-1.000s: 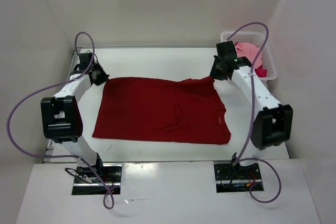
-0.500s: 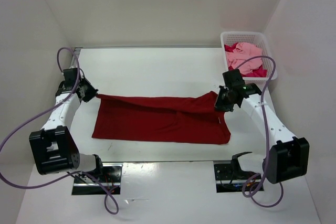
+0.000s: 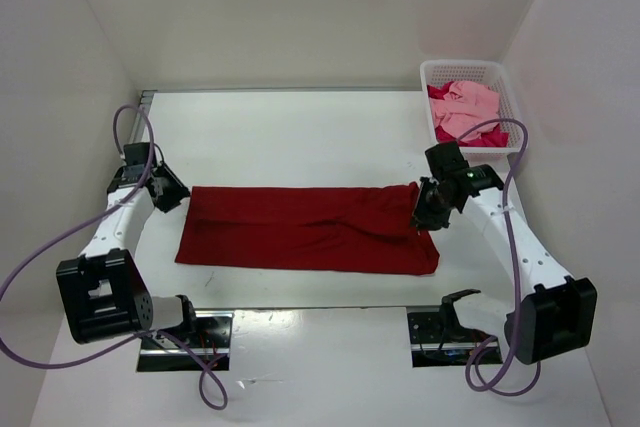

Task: Fold and stack the t-shirts
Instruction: Fold the other side of the tshirt into a rectangle

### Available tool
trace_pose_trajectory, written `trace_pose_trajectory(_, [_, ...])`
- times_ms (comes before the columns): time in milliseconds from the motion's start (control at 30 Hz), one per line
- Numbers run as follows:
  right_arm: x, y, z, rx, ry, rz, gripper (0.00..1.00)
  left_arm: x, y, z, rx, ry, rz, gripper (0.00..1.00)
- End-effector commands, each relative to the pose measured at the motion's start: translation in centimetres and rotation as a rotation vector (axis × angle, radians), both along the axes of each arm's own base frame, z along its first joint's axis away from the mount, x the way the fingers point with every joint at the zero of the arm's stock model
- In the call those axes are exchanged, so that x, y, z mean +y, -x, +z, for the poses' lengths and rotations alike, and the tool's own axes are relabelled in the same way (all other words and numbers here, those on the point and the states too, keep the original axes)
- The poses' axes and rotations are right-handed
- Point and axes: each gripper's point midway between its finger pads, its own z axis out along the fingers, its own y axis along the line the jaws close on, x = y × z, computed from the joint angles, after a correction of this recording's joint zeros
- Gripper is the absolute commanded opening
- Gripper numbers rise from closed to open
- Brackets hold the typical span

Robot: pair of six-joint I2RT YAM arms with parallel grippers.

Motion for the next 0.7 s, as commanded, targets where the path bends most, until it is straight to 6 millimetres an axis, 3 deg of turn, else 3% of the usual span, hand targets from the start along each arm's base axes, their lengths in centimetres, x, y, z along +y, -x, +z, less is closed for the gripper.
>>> trace_pose_trajectory(0, [0.4, 1.7, 0.5, 0.026, -0.008, 0.023, 0.31, 0.5, -0.5, 2.5, -0.073, -0.015, 0.039, 0.46])
trace_pose_trajectory(33, [0.4, 1.4, 0.9, 0.013, -0.012, 0.023, 0.35, 0.8, -0.9, 3.2, -0.09, -0.027, 0.045, 0.51])
trace_pose_trajectory(167, [1.1, -0.5, 1.6, -0.024, -0.027, 0.046, 0.35, 0.5, -2.1, 5.8, -0.17, -0.011, 0.035, 0.51])
trace_pose_trajectory(233, [3.0, -2.3, 1.4, -0.062, -0.052, 0.086, 0.26, -0.4, -3.0, 6.5, -0.213, 0.004, -0.003, 0.5])
trace_pose_trajectory(267, [3.8, -3.0, 1.3, -0.079, -0.061, 0.098, 0.13, -1.3, -3.1, 5.8, -0.207, 0.025, -0.031, 0.46])
trace_pose_trajectory(333, [6.6, -5.4, 0.8, -0.137, -0.09, 0.144, 0.0, -3.1, -3.7, 5.8, -0.234, 0.032, -0.088, 0.45])
trace_pose_trajectory(467, [10.3, -9.8, -0.8, -0.217, -0.114, 0.165, 0.0, -6.4, -4.1, 3.5, -0.193, 0.066, -0.186, 0.44])
trace_pose_trajectory(500, [10.6, -10.4, -1.4, -0.225, -0.103, 0.167, 0.14, -6.9, -4.3, 3.3, -0.19, 0.068, -0.202, 0.42])
trace_pose_trajectory(600, [11.6, -12.6, -2.7, -0.241, -0.079, 0.174, 0.37, -8.3, -4.4, 1.4, -0.148, 0.101, -0.243, 0.41])
trace_pose_trajectory(667, [12.1, -13.0, -3.8, -0.23, -0.062, 0.191, 0.44, -8.5, -4.5, 0.5, -0.136, 0.11, -0.248, 0.41])
